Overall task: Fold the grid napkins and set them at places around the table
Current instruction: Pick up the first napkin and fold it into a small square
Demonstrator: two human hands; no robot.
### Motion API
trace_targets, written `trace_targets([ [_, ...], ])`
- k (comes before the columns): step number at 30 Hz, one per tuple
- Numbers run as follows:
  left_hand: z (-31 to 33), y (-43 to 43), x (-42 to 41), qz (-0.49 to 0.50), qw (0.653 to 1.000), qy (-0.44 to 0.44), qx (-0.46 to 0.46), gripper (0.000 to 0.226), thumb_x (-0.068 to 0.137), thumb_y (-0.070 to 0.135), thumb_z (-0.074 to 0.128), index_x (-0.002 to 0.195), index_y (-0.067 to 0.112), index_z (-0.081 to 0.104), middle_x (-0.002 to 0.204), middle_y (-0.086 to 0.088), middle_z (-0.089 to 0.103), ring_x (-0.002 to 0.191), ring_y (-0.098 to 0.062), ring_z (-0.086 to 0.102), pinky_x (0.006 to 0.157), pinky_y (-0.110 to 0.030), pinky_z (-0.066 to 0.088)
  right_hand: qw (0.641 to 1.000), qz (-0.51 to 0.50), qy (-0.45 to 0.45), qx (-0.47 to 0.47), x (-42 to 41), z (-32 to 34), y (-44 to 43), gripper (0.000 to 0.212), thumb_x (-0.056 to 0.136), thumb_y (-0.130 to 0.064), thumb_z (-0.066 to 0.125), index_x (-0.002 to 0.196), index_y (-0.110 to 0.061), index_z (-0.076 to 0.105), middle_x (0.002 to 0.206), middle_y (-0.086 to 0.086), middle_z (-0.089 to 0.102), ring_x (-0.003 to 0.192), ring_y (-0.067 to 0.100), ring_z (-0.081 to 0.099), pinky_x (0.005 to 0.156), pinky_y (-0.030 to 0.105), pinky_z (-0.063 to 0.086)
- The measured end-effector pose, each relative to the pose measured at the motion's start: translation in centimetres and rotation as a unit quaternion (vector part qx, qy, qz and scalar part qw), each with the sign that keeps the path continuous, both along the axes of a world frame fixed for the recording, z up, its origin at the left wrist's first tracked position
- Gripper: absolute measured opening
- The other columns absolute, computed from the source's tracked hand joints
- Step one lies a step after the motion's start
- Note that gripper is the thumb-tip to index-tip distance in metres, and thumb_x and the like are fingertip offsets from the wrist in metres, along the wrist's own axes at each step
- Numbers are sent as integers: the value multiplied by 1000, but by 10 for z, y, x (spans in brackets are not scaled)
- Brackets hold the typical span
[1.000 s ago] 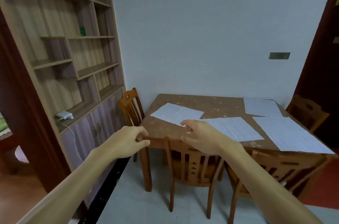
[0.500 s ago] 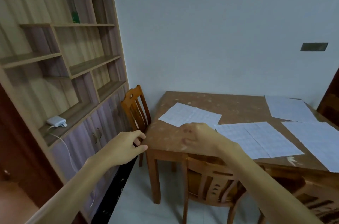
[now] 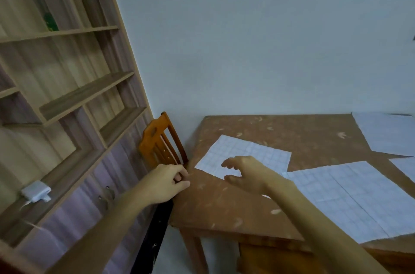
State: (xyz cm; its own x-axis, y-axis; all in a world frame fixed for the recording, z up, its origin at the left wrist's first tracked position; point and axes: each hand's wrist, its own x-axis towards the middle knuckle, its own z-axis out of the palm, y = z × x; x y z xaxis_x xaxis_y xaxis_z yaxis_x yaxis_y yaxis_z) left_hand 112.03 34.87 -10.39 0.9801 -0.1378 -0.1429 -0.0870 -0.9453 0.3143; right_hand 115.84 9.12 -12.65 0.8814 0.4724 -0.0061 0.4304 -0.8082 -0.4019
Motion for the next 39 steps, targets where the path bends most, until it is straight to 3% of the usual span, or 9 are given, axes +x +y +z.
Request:
trace_targets([
  [7,-29,-13,106,-27,999,42,-12,36,95,49,60,125,30,61,116,8,68,95,-12,68,86,-31,59,998,-38,42,-12,78,-22,-13,42,99,-36,58,138,-22,55,136,0,62,120,17,60,99,31,49],
  [20,-107,15,291,-127,987,101,-9,34,96,46,60,126,31,61,121,5,66,100,-10,64,85,-26,57,976,-168,136,-13,200,-96,16,39,100,-35,57,137,-23,55,134,0,63,116,17,62,99,32,52],
  [24,-131,33,329,-169,975,144,-14,34,96,42,60,128,29,61,122,4,65,103,-10,63,89,-27,56,957,-236,167,-3,221,-116,30,37,100,-33,55,136,-23,56,133,0,63,116,16,61,99,29,51],
  [29,-170,41,362,-201,962,179,-39,33,99,36,58,130,24,60,126,1,63,106,-12,61,81,-19,49,931,-297,211,-13,225,-146,37,38,101,-32,54,138,-24,54,133,-1,63,116,16,62,99,28,51],
  [35,-218,18,378,-243,948,203,-32,35,99,33,57,133,25,57,136,1,58,118,-16,59,100,-30,50,887,-382,259,-17,213,-189,14,39,100,-29,56,138,-21,54,132,1,64,116,17,62,98,30,50],
  [39,-242,-9,383,-284,937,201,-3,35,100,31,54,135,27,54,141,3,52,123,-15,55,100,-29,47,843,-464,272,10,204,-220,-9,39,99,-27,55,137,-18,54,131,4,63,116,19,62,97,31,51],
])
